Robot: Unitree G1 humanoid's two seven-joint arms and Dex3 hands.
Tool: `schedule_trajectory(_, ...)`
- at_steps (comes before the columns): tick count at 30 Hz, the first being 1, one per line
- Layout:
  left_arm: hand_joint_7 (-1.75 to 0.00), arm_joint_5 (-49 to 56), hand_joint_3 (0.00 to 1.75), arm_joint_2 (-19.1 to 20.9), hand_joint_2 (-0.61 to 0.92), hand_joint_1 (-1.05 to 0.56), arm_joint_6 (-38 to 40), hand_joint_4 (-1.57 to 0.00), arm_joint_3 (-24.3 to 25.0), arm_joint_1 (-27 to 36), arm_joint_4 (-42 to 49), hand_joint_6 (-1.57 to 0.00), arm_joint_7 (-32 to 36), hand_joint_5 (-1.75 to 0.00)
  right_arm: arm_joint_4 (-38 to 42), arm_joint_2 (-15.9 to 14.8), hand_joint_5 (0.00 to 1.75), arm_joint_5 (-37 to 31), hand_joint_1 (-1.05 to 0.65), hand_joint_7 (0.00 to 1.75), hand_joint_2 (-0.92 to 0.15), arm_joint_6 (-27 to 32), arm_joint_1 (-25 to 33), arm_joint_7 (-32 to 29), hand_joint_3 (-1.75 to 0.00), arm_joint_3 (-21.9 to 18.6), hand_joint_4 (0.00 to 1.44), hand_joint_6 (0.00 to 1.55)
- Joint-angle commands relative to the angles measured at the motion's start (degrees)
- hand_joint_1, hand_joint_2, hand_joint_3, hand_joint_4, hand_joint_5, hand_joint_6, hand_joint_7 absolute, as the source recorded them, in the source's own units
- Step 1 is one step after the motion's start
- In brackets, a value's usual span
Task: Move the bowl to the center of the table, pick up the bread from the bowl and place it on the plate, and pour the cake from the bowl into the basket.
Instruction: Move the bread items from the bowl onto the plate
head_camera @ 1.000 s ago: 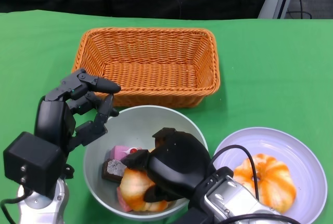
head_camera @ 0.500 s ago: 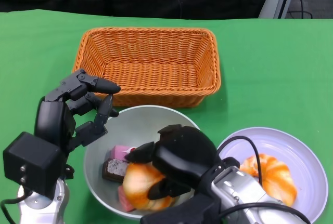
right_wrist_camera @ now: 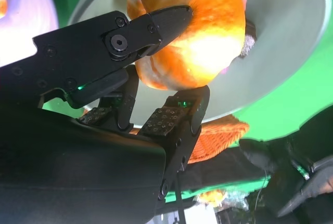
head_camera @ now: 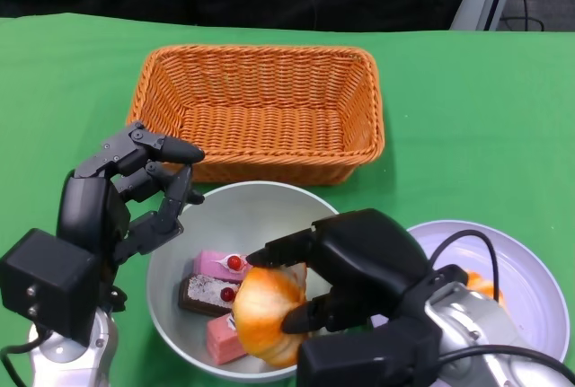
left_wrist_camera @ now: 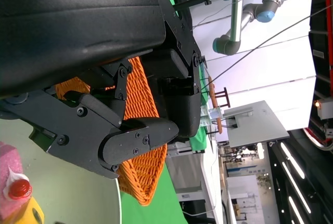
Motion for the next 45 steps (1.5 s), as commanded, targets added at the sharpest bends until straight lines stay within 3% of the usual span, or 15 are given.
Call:
schedule_trajectory(1,-1.04,-0.77,0.79,0.88,0.69,-0.26,0.02,-0.75,0.44,-0.39,0.12,-0.80,-0.65,-1.37,-3.16,-1.07,1.30,0.97,-0.27,0.03,-0.91,-0.77,0.74,-0.39,0.00,-1.98,0.74,1.18)
schedule_trajectory(3,-1.04,-0.45,0.79,0.93,0.69,-0.26,0.15,-0.75,0.43,-0.35,-0.01,-0.81,-0.35,-1.36,-5.18,-1.22,1.42,1.53,-0.26,0.04,-0.91,-0.74,1.14,-0.40,0.00,-3.17,0.69,1.19)
schedule_trajectory(9,-1.02,-1.20,0.78,0.72,0.69,-0.26,0.11,-0.76,0.59,-0.45,0.20,-0.82,-0.79,-1.36,-8.45,-0.72,1.41,3.21,-0.21,0.04,-0.92,-0.93,2.10,-0.89,-0.08,-6.05,0.68,1.17)
schedule_trajectory(19,-1.03,-1.41,0.78,0.68,0.68,-0.26,0.57,-0.75,0.43,-0.26,-0.23,-0.82,-0.81,-1.37,-14.71,0.81,1.23,6.31,-0.21,0.05,-0.92,4.46,3.81,2.80,-0.06,-8.97,0.73,1.18)
schedule_trajectory(25,-1.04,-0.38,0.78,0.90,0.68,-0.27,0.51,-0.75,0.49,-0.44,0.09,-0.81,-0.10,-1.37,-19.77,0.84,1.42,10.05,-0.17,0.12,-0.92,4.15,6.20,1.44,-0.04,-13.99,0.71,1.20)
schedule_trajectory(32,-1.03,-0.31,0.77,1.33,0.69,-0.26,0.45,-0.74,0.93,-0.80,0.75,-0.81,-0.27,-1.36,-26.86,-1.38,1.43,12.34,-0.14,0.17,-0.91,5.01,10.52,2.58,-0.06,-20.08,0.77,1.20)
schedule_trajectory(34,-1.02,-0.45,0.77,1.32,0.69,-0.26,0.46,-0.75,1.07,-0.91,0.93,-0.81,-0.30,-1.36,-27.77,-1.61,1.33,12.90,-0.14,0.27,-0.90,5.22,11.23,2.81,-0.07,-21.01,0.80,1.16)
schedule_trajectory(36,-1.02,-0.46,0.77,1.29,0.69,-0.26,0.45,-0.75,1.14,-0.95,1.00,-0.82,-0.34,-1.36,-28.03,-1.60,1.29,13.04,-0.14,0.53,-0.89,5.23,11.45,2.99,-0.10,-21.30,0.81,1.02)
schedule_trajectory(39,-1.01,-0.70,0.77,1.42,0.69,-0.25,0.35,-0.75,1.32,-1.18,1.58,-0.82,-0.84,-1.36,-29.22,-1.74,1.29,12.05,-0.16,0.64,-0.88,6.23,13.18,3.01,-0.11,-21.51,0.82,0.95)
schedule_trajectory(41,-1.02,-0.38,0.78,1.42,0.68,-0.24,0.33,-0.75,1.26,-1.14,1.61,-0.82,-0.69,-1.36,-28.85,-1.83,1.18,12.21,-0.15,0.56,-0.89,5.40,14.03,2.45,-0.06,-21.50,0.87,0.97)
schedule_trajectory(45,-1.03,-0.10,0.79,1.24,0.67,-0.24,-0.04,-0.76,1.15,-1.08,1.71,-0.82,-0.52,-1.36,-28.13,-1.74,1.23,12.67,-0.15,0.49,-0.91,4.62,14.03,2.22,-0.03,-21.35,0.86,1.01)
